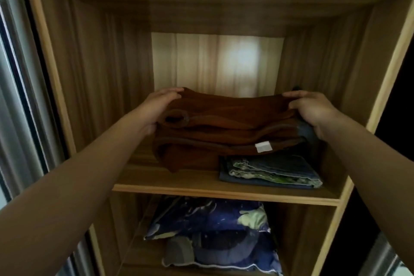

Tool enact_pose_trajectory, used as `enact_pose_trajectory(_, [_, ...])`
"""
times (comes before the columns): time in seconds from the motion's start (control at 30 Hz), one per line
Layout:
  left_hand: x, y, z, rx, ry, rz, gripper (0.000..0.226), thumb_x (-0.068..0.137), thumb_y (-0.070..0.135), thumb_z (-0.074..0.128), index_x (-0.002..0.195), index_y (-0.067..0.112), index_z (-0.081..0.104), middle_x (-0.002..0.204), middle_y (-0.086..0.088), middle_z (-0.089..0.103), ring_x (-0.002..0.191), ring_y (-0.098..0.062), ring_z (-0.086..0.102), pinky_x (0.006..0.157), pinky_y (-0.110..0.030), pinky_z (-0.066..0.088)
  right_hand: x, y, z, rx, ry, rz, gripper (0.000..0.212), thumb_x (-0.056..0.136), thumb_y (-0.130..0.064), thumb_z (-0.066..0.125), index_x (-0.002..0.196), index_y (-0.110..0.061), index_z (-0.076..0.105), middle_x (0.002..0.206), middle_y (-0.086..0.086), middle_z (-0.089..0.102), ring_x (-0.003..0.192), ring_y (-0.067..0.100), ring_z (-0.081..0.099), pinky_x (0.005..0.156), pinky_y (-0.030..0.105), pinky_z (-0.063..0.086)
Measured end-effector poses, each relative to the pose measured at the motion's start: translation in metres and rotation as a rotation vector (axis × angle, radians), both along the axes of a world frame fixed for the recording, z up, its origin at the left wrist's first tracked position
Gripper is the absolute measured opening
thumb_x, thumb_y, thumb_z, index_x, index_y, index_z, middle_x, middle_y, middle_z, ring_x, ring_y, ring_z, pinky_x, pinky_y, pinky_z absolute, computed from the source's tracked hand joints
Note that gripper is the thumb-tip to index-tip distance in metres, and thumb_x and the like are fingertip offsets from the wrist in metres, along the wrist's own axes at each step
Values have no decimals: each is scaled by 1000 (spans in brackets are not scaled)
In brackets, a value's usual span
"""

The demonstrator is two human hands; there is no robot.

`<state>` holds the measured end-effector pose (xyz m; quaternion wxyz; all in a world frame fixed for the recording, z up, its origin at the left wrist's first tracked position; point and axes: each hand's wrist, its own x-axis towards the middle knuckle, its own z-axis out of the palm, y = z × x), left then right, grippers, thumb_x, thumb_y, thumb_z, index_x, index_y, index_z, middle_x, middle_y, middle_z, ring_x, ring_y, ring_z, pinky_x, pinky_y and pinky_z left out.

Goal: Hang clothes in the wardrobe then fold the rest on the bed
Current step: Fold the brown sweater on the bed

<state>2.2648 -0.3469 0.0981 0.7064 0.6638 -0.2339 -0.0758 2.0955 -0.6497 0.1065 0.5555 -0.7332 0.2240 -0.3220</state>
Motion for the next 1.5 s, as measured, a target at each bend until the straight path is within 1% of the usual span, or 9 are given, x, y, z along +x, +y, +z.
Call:
enact_pose_trajectory(0.1, [20,-19,-15,8,32,-39,26,96,16,61,117,25,73,94,1,78,75,-9,74,56,-20,56,13,-20,-15,-94,129,-80,37,96,3,55,120,-21,68,113,17,68,87,28,69,58,25,56])
enact_pose_trajectory(0.27, [46,-34,-63,413,8,-145,28,99,19,62,124,30,66,120,-1,68,100,-14,68,76,-24,57,25,-41,-72,-415,630,-42,47,101,-9,51,147,-15,48,146,14,50,124,32,53,104,38,46])
enact_pose_trajectory(0.4, [56,-30,-72,632,-176,-175,43,94,11,68,134,21,59,117,6,63,96,-4,61,70,-10,52,25,-42,-59,-699,872,-71,56,99,-27,54,154,-24,39,156,17,34,137,38,36,108,42,42])
enact_pose_trajectory(0.53, [48,-57,-48,645,-358,-176,53,98,31,62,148,30,46,145,1,50,121,-15,54,95,-24,48,45,-7,-39,-989,780,-126,64,95,-64,46,153,-40,35,158,11,25,139,42,33,110,57,37])
enact_pose_trajectory(0.67, [31,-101,-61,1054,-554,-182,69,96,71,35,157,43,23,166,-10,15,151,-38,17,122,-47,20,69,13,-63,-827,831,86,92,79,-95,19,157,-46,21,170,-2,6,155,36,4,117,71,1])
enact_pose_trajectory(0.77, [40,-113,-82,1111,-499,-170,75,93,79,20,158,45,9,168,-11,4,153,-41,1,124,-53,5,77,1,-81,-754,859,91,108,62,-106,12,156,-54,10,170,-9,-6,155,37,-11,111,74,-11])
enact_pose_trajectory(0.93, [51,-119,-94,1166,-538,-242,103,66,88,4,159,43,4,168,-8,12,154,-35,7,123,-52,5,89,-5,-89,-715,916,125,118,48,-111,10,153,-59,4,170,-12,-10,154,39,-12,112,77,-9])
enact_pose_trajectory(1.23, [58,-109,-100,1067,-534,-183,77,92,79,18,159,41,11,168,-10,12,154,-35,6,124,-48,6,79,-6,-91,-701,842,83,96,72,-100,12,156,-55,9,171,-9,-6,155,37,-6,114,73,-8])
enact_pose_trajectory(1.5, [69,-98,-108,1041,-419,-212,78,90,81,24,158,43,11,169,-9,2,154,-34,-1,122,-50,2,71,3,-87,-727,940,84,97,73,-99,11,157,-53,-1,170,-9,-12,155,37,-8,113,75,-8])
